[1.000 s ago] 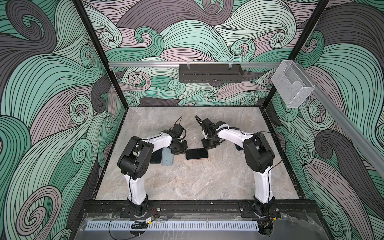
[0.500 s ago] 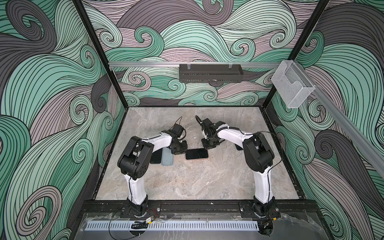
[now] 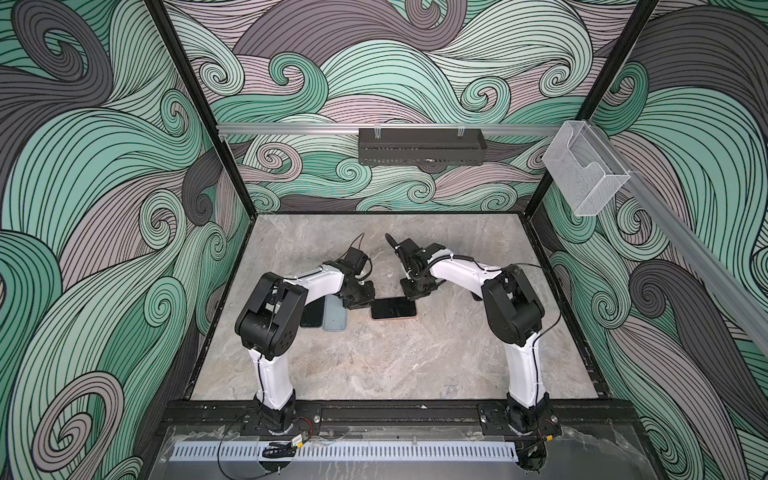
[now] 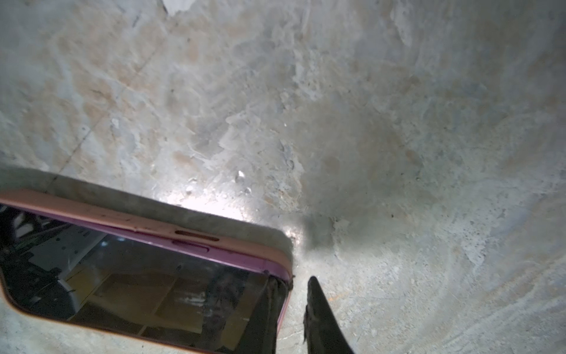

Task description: Put the phone into the phone case

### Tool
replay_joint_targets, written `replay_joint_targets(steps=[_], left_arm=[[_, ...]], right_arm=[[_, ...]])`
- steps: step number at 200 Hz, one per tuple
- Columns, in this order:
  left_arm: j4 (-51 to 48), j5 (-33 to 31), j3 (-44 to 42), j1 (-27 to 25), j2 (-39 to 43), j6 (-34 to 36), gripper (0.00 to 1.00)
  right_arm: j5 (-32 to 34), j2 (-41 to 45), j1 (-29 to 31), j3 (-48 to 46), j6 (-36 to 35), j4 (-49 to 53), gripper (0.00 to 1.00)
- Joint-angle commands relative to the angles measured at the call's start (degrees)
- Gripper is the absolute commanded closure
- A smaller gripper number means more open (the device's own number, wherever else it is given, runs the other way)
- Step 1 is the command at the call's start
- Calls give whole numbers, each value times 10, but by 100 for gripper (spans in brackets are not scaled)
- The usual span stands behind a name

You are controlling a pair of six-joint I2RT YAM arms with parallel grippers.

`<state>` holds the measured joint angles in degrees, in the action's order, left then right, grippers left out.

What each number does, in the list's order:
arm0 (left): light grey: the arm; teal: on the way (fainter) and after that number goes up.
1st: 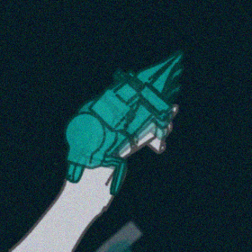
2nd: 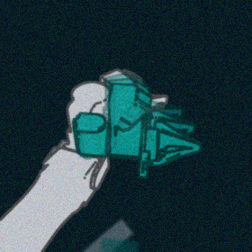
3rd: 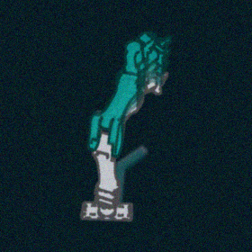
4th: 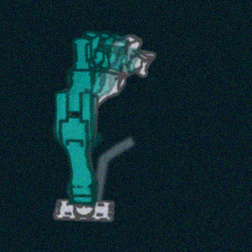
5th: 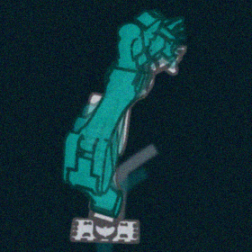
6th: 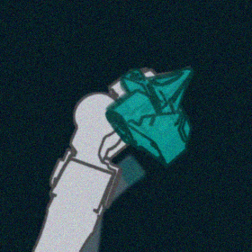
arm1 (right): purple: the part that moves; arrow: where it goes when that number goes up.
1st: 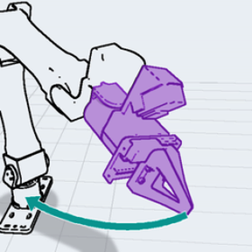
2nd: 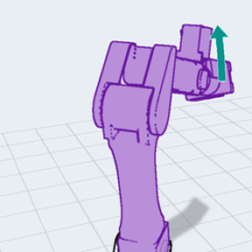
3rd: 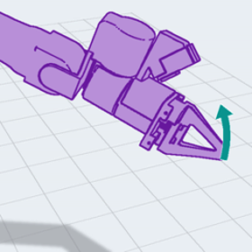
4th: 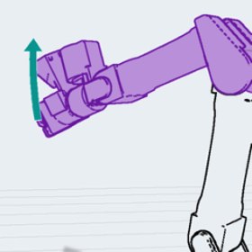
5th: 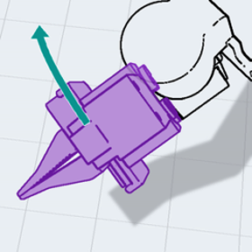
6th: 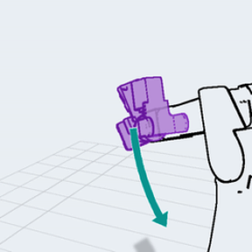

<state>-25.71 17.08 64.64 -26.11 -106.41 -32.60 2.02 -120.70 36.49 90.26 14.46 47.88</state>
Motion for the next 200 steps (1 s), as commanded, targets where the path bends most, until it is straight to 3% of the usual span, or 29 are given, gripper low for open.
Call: replay_joint_targets(steps=[1,200], left_arm=[[-12,-7,-10,6,-7,9,85],[-14,-4,-10,11,-11,8,85]], right_arm=[[15,-77,7,-37,10,35,80],[5,-130,15,-88,30,-7,80]])
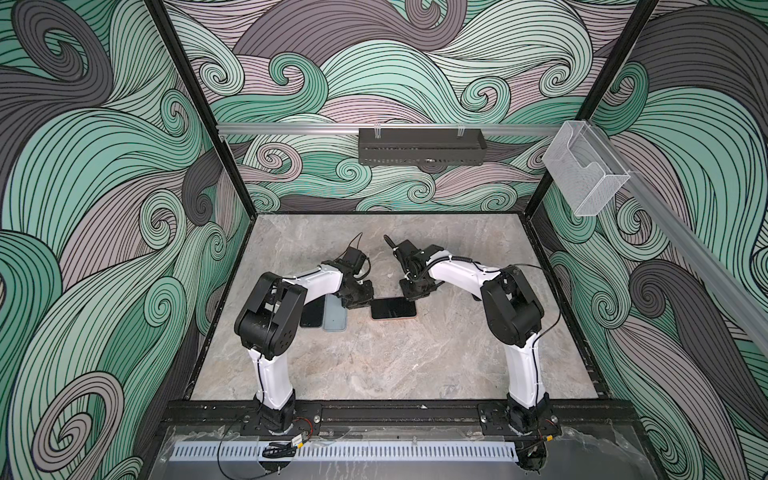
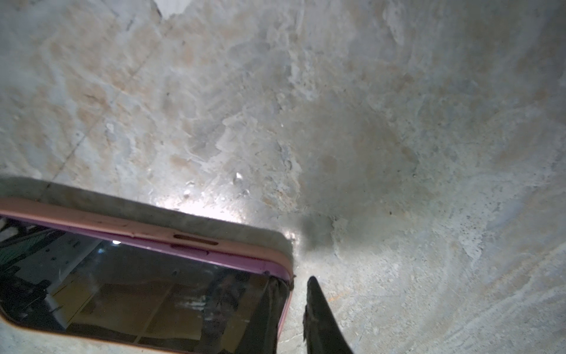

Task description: Put the phone into the phone case

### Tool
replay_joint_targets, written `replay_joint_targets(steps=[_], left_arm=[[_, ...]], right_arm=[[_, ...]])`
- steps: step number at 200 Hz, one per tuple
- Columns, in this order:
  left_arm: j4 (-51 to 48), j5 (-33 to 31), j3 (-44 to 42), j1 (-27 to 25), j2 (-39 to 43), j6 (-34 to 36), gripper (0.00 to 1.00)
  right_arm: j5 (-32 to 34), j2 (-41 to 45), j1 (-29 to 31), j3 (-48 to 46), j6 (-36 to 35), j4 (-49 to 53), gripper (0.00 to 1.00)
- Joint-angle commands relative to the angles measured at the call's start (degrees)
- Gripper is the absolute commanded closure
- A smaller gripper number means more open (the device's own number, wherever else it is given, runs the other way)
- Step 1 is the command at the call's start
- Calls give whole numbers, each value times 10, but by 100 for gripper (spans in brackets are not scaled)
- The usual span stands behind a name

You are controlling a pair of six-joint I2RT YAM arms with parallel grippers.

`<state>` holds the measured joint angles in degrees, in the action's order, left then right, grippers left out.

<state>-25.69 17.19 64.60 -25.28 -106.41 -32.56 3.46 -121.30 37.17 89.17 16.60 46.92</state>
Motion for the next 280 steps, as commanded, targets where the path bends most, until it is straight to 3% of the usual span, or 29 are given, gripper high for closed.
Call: replay_joint_targets(steps=[1,280], left_arm=[[-15,-5,-10,3,-11,7,85],[-30,-9,1,3,-9,10,85]], right_arm=[[-9,-124,8,-77,9,3,80],[16,-184,12,-99,25,-15,81]])
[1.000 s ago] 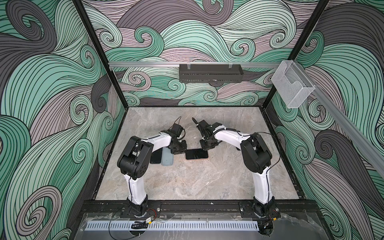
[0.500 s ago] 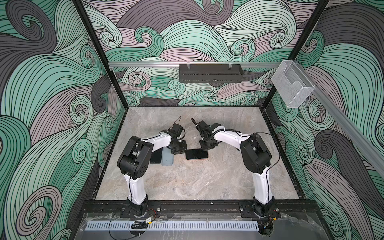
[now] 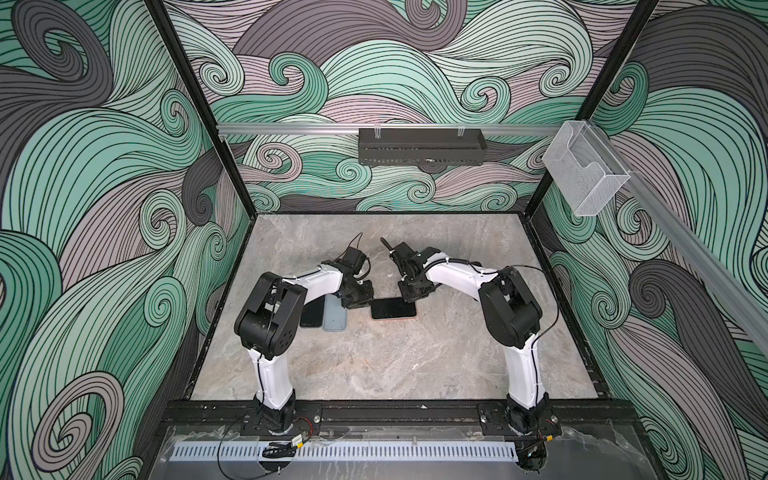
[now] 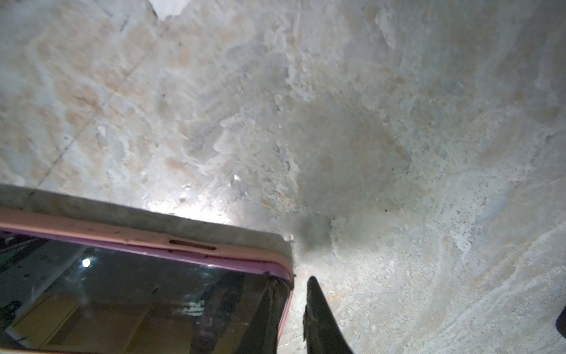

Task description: Put the phone into the phone case

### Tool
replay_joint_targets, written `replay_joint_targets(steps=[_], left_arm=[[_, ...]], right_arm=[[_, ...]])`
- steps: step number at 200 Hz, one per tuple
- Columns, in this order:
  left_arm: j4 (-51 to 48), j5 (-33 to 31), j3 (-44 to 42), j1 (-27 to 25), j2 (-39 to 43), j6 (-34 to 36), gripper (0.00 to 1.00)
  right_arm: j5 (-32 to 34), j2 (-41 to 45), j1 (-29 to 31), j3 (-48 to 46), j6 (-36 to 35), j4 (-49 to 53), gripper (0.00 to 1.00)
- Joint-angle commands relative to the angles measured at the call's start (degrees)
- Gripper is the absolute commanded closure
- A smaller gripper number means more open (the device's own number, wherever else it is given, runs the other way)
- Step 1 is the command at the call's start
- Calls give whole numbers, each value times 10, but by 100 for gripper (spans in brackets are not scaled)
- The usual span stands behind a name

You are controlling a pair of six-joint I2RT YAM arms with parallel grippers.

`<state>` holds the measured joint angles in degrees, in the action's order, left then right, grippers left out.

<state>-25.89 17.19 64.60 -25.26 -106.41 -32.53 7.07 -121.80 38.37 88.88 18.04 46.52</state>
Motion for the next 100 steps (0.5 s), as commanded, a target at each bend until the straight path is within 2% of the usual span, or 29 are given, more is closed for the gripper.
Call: replay_joint_targets(steps=[1,100], left_arm=[[-28,-9,0,2,-9,10,85],[-16,-11,-6,3,-15,5,86]], right_arm=[[-20,-180,0,-96,11,-12,81],[-39,-222,0,-100,16,-41,80]])
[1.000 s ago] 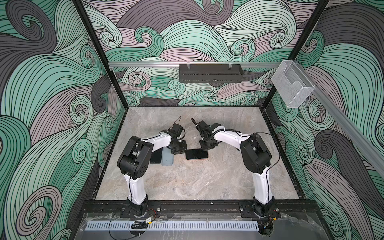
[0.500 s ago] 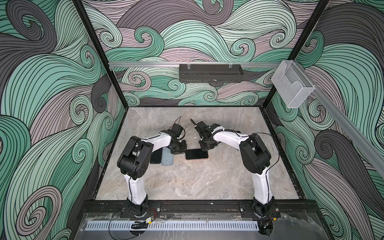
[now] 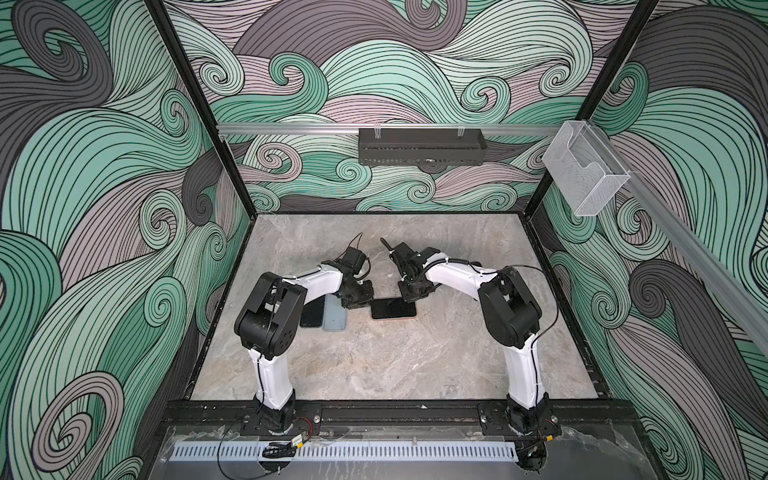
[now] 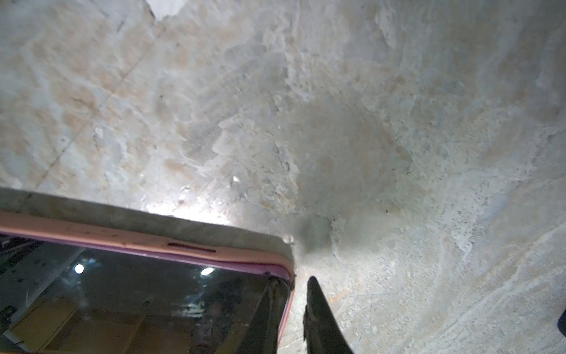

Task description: Put the phone into the phone case

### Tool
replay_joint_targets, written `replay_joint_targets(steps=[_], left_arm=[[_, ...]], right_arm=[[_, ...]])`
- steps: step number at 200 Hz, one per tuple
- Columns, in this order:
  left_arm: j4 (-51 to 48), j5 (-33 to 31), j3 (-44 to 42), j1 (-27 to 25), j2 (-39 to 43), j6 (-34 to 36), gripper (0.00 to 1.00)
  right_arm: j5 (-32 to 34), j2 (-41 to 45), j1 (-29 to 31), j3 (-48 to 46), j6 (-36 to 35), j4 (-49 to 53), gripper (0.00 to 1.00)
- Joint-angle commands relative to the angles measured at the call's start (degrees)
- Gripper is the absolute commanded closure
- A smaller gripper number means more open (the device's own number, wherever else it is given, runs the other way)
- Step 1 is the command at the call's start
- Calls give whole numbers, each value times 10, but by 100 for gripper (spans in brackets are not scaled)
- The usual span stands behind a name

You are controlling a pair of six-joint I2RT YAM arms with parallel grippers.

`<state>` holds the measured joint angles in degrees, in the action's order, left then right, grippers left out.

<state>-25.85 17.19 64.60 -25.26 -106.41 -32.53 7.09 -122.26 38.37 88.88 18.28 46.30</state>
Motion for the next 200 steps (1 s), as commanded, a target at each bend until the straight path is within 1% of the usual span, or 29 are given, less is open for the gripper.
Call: replay_joint_targets(steps=[1,49,95,112,146,173,200], left_arm=[[-17,-11,-6,3,-15,5,86],[-17,-10,-6,3,-13,5,86],[-18,-10,-7,3,-7,3,86],[-19,-11,-10,3,-2,3,86],[-19,-20,-16,3,11,1,85],[-21,-21,-16,2,19,2,81],[-27,-25,-14,3,26,7,79]], right_arm=[[-39,-218,0,-100,14,-39,80],[-45,-240,1,-99,18,-49,80],[-30,-186,3,-135,21,-67,80],[-39,-145,3,-148,17,-78,80],[-90,-26,3,-159,7,-96,78],[-112,64,4,-137,-6,-73,74],[-128,119,4,-113,-15,-40,68]])
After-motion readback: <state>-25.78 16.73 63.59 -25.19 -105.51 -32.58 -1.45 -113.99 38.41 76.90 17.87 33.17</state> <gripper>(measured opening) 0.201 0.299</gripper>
